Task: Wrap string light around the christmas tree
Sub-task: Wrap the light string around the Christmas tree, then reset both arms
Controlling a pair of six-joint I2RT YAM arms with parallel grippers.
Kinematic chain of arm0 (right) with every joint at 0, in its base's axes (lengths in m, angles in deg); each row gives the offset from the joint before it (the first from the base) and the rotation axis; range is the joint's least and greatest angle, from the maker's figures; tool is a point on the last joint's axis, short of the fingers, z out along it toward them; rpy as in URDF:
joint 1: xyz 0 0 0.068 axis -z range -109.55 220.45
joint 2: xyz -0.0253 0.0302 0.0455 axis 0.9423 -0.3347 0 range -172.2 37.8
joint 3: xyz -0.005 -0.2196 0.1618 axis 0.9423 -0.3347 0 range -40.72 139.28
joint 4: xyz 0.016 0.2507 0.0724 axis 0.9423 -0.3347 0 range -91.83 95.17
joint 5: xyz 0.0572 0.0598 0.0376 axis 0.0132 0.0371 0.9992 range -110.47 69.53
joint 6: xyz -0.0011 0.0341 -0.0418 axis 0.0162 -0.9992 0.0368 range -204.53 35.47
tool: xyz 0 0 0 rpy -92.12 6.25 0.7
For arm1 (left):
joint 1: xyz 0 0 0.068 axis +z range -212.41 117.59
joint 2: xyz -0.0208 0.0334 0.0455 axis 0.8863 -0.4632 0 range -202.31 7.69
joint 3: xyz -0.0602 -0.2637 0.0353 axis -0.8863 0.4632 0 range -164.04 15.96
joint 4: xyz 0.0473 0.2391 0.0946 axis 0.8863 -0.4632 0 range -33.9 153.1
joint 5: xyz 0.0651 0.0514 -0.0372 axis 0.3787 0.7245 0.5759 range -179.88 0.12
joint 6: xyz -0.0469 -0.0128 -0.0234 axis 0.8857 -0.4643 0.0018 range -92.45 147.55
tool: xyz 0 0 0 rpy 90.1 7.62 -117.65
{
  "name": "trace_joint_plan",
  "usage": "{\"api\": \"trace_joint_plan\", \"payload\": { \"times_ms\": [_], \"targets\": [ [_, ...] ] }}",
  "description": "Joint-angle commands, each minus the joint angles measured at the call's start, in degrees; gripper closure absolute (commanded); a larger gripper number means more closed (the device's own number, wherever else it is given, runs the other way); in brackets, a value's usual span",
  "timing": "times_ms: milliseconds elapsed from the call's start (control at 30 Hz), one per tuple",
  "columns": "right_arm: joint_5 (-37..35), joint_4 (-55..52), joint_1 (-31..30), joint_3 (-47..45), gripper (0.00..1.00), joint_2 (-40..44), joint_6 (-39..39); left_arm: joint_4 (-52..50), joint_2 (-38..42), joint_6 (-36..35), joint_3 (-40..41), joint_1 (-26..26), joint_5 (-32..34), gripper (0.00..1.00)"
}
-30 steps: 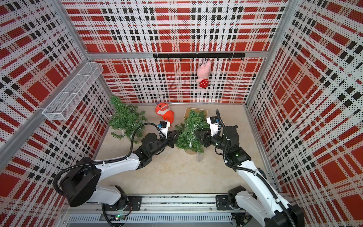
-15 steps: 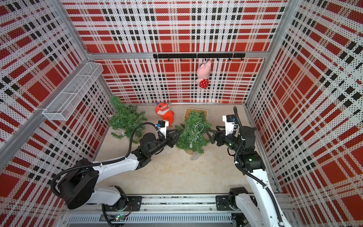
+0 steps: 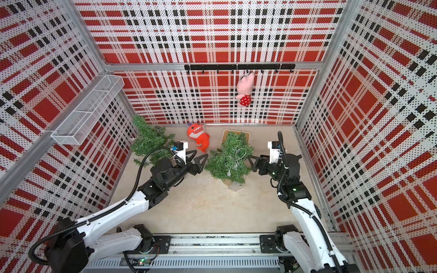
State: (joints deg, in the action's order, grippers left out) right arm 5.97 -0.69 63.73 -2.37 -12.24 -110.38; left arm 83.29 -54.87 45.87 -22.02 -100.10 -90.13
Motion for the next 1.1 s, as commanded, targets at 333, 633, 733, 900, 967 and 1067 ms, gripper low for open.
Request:
{"api": "trace_joint_plan", "payload": {
  "times_ms": [333,633,733,900,967,1067],
  "targets": [
    [-16.72,4.99,3.64,-6.88,0.18,-0.26,-2.78,-13.21,12.41,6.01,6.6,8.16,-8.95,0.22],
    [-37.84,25.52,3.35,-15.96,0.19,-5.51,9.18,15.93,-2.78,-8.54,15.83,6.55,19.76,0.18],
    [-42.65,30.51,3.36,-16.65,0.18,-10.14,12.8,25.01,-4.37,-13.95,19.06,6.43,25.57,0.13],
    [-44.66,46.19,3.34,-21.77,0.18,-17.49,13.53,26.38,-2.65,-10.26,21.33,13.5,26.07,0.1],
    [-43.29,50.42,3.25,-22.17,0.18,-21.35,14.24,27.48,-0.91,-9.43,22.78,17.36,23.81,0.11],
    [-42.17,58.85,3.29,-23.1,0.18,-26.93,14.67,26.72,-2.24,-14.06,21.45,19.02,24.95,0.11]
  ]
}}
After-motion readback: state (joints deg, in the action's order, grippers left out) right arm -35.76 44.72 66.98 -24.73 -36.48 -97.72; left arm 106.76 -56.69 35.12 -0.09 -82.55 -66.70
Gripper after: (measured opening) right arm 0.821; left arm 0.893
